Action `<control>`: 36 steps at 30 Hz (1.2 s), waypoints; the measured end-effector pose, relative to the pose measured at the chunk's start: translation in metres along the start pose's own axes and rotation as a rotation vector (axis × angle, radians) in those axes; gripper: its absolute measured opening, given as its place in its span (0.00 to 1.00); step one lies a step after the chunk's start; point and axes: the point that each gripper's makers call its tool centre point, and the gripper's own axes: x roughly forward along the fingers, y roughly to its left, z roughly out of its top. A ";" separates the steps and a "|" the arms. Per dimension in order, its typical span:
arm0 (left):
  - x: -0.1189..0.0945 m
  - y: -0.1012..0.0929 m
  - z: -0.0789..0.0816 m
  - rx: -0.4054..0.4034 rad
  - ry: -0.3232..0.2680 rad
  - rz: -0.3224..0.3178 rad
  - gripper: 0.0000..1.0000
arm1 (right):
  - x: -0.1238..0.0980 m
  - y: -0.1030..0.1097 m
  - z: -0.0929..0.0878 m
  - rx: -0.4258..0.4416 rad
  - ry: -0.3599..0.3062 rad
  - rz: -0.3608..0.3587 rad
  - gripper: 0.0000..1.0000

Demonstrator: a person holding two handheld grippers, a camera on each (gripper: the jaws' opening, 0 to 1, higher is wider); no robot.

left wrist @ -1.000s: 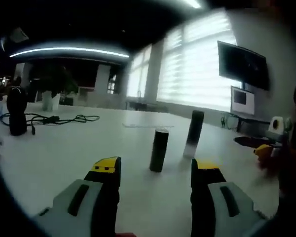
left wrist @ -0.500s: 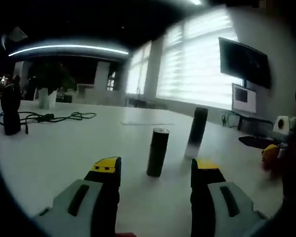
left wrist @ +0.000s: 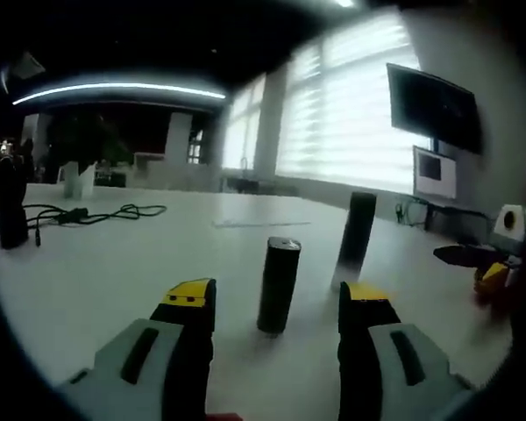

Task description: Pick up cosmetic bottle twist off cap place on table pick up cap screw tight cap place on table

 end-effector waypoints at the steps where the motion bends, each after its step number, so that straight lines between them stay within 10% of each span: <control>1: 0.002 0.000 -0.002 0.011 0.007 0.000 0.46 | 0.000 0.000 0.000 -0.006 0.003 -0.001 0.54; 36: 0.040 -0.003 0.000 0.081 0.014 0.015 0.31 | -0.001 -0.007 0.001 0.009 -0.002 -0.022 0.54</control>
